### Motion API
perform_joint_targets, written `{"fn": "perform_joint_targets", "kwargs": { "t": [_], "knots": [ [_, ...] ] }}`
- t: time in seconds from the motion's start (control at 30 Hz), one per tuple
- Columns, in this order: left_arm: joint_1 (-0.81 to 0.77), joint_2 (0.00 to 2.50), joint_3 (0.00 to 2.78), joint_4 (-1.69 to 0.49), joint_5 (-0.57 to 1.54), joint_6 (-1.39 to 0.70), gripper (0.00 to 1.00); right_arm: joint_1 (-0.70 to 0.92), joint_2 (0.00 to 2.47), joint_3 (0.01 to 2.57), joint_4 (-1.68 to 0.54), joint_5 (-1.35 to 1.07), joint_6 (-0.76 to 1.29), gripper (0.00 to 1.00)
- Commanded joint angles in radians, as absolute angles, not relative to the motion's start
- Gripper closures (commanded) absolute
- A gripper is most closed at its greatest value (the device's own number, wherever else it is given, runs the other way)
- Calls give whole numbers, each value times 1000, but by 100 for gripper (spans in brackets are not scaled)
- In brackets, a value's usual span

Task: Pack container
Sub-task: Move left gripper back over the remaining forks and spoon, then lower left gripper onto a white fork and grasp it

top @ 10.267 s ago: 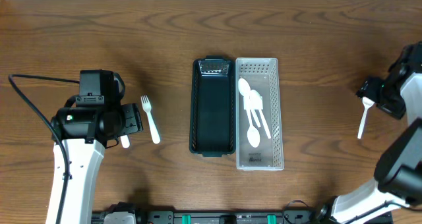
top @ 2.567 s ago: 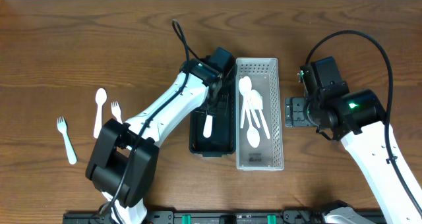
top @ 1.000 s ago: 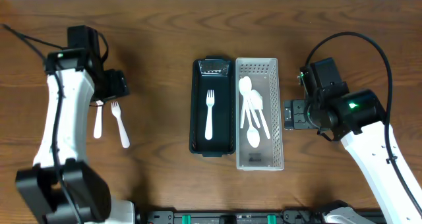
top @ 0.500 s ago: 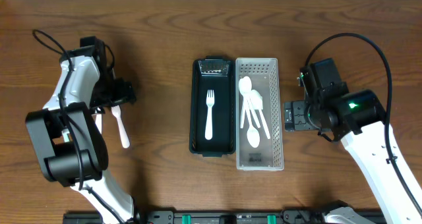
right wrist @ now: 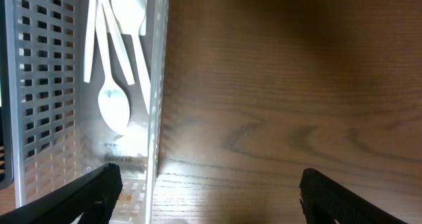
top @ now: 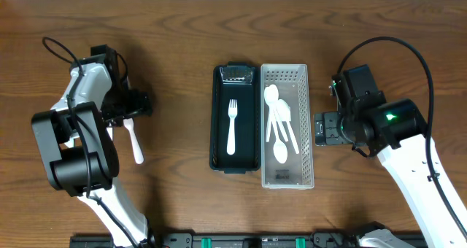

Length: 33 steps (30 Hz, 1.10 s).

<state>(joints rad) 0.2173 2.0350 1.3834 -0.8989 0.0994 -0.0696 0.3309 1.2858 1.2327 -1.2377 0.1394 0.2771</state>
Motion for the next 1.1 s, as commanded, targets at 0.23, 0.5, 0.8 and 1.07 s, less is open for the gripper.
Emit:
{"fn": "perform_joint_targets", "kwargs": {
  "t": [0.23, 0.5, 0.8, 1.07],
  "knots": [
    [221, 2053, 1340, -865, 105, -52, 11, 317, 1283, 1228, -1254, 150, 265, 10],
    [221, 2054, 1340, -857, 105, -52, 20, 317, 1283, 1228, -1257, 149, 265, 11],
    [221, 2054, 1340, -858, 105, -52, 39, 317, 1283, 1228, -1258, 150, 265, 11],
    [221, 2054, 1340, -867, 105, -52, 50, 317, 1283, 1228, -1258, 150, 265, 11]
  ]
}}
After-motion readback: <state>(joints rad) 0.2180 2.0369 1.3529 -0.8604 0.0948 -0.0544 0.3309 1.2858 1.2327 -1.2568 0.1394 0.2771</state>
